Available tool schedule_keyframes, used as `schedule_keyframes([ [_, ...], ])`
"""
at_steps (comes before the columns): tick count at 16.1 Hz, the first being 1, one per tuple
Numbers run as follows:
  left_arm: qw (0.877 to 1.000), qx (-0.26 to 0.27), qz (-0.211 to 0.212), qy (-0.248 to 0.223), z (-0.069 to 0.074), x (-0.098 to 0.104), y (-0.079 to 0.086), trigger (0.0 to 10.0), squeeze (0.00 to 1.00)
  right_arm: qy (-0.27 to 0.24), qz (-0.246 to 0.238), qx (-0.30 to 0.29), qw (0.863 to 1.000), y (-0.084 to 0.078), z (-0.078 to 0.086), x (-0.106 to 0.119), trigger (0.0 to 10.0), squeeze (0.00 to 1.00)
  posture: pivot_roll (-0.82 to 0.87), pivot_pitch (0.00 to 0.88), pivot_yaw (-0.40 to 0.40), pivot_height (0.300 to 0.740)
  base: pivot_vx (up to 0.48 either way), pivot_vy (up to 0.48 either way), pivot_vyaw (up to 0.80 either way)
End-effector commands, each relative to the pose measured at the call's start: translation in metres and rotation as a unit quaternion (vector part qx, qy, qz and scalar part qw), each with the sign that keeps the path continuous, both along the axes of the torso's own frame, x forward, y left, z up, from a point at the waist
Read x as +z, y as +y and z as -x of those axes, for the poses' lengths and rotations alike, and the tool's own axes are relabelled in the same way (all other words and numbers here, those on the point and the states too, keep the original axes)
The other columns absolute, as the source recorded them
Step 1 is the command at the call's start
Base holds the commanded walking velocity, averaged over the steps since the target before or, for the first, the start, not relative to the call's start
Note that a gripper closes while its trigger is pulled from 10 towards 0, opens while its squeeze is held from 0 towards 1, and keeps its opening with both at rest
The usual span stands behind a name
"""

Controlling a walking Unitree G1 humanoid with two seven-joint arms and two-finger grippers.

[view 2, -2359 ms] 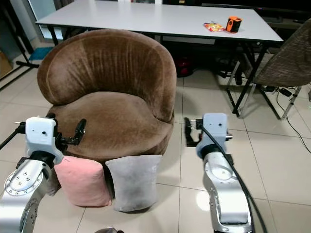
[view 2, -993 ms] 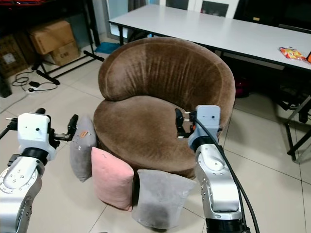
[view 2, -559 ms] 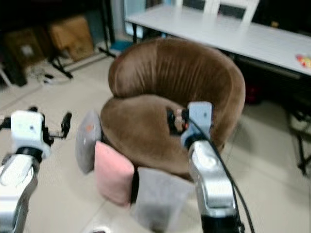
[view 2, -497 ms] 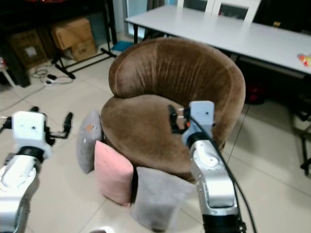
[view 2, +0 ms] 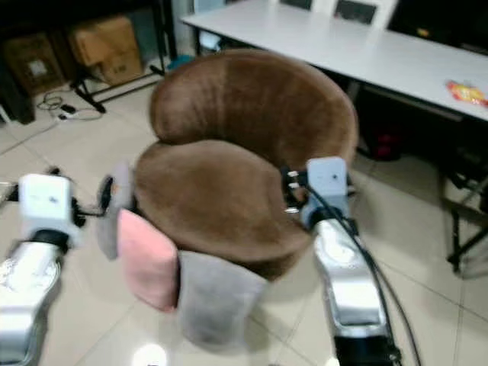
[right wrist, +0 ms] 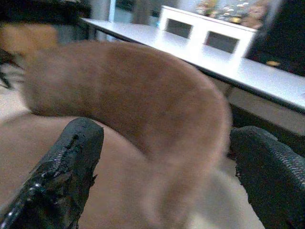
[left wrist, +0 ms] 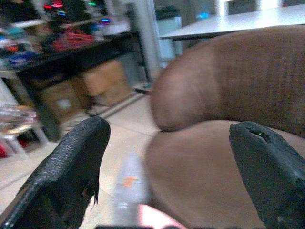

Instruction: Move the pillow to the sofa from floor

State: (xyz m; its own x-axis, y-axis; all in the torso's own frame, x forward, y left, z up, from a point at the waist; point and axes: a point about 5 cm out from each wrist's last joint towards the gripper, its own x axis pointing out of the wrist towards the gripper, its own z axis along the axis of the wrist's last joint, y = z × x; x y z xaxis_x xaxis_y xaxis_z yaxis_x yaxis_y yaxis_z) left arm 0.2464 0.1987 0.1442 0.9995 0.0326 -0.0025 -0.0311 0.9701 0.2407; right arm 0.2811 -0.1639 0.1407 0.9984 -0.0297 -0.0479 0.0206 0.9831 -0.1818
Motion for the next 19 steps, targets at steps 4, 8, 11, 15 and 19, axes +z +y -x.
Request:
schedule_keyframes([
  [4,1.0,0.002,-0.002,-0.015,0.0,0.006,0.003,10.0,0.0,-0.044,0.022,-0.051,0.997,0.006,-0.001,0.008,10.0,0.0,0.0,0.0,-0.01,0.74,0.0,0.0,0.0],
  [8,1.0,0.001,0.001,-0.015,0.001,0.005,0.002,10.0,0.0,-0.03,0.004,-0.065,0.997,0.006,-0.002,0.005,10.0,0.0,0.0,0.0,-0.01,0.74,0.0,0.0,0.0],
  [11,1.0,-0.002,0.01,-0.017,0.002,0.006,0.001,10.0,0.0,-0.023,-0.015,-0.062,0.998,0.005,-0.001,0.005,10.0,0.0,-0.01,0.0,-0.011,0.74,0.0,0.0,0.0],
  [15,1.0,-0.011,0.017,-0.019,0.002,0.006,-0.001,10.0,0.0,-0.025,-0.064,0.011,0.998,0.007,0.007,0.006,10.0,0.0,0.0,0.0,-0.014,0.74,0.0,0.0,0.2],
  [19,0.999,-0.016,0.023,-0.017,0.003,0.006,-0.002,10.0,0.0,-0.029,-0.054,0.035,0.997,0.013,0.009,0.006,10.0,0.0,0.0,0.0,-0.014,0.74,0.0,0.0,0.8],
])
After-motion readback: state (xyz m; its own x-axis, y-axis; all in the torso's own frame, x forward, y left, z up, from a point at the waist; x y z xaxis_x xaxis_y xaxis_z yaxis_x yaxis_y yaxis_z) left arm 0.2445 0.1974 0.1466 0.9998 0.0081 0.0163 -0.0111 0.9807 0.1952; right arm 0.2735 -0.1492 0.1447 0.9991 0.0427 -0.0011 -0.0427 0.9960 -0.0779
